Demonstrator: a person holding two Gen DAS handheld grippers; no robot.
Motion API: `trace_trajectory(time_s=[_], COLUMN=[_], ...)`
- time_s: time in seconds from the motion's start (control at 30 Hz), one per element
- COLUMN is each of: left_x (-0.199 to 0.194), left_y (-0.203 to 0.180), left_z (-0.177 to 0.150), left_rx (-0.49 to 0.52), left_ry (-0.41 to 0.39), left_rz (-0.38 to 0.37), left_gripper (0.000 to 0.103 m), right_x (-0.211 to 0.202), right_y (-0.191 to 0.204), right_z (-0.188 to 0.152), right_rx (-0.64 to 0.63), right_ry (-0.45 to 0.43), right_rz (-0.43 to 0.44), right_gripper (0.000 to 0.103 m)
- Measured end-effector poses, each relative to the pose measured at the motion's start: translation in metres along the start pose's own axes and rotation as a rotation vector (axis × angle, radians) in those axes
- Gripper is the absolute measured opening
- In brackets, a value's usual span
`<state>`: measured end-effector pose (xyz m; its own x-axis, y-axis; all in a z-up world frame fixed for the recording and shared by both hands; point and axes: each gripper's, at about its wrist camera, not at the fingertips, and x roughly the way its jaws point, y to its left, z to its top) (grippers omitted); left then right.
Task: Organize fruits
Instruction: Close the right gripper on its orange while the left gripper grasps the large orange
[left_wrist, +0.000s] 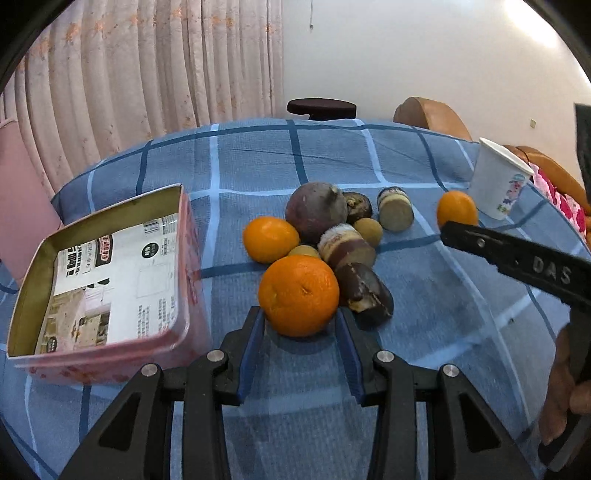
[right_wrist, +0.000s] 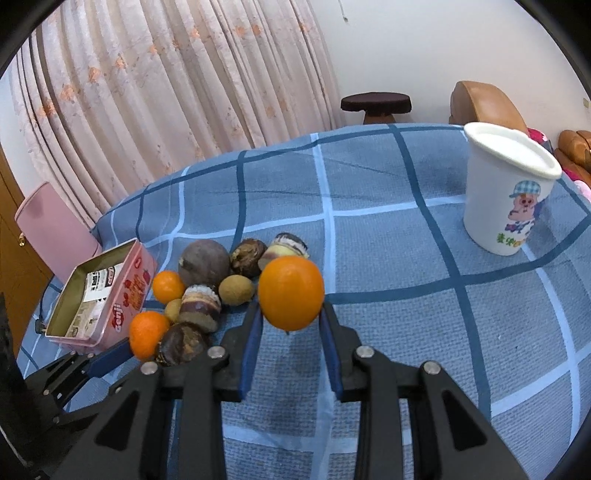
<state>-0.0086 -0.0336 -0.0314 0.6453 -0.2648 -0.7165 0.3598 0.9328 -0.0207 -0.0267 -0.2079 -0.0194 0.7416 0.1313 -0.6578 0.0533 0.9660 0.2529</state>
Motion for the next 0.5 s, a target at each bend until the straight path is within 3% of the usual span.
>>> trace_trajectory(time_s=[0.2,0.33,0.43,0.5], left_x=[0.003,-0.009,-0.024,-0.028], left_y=[0.009,0.014,0.014,0.016], left_z=[0.006,0.005,0.006,0.008], left_rx=[-0.029,-0.042,-0.019,-0.026], left_ry=[-0.006,-0.065,-0.142,-0.157], left_rz=[-0.037,-0.068,-0.062,-0.068], left_gripper=[0.041,0.037,0.022,0.019], right_x=[0.004,0.004,0.001,-0.004], right_y=[0.000,-0.002,-0.002,0.000], right_z=[-0.001,-0.001,0.001,0.002], right_rx=[0.001,0.012,0.014,0.007], right_ry=[0.007,0.000,-0.025,-0.056], right_rz=[-0.012,-0.016,-0.008,-0.001], right_gripper=[0.034,0.034,0.034,0.034])
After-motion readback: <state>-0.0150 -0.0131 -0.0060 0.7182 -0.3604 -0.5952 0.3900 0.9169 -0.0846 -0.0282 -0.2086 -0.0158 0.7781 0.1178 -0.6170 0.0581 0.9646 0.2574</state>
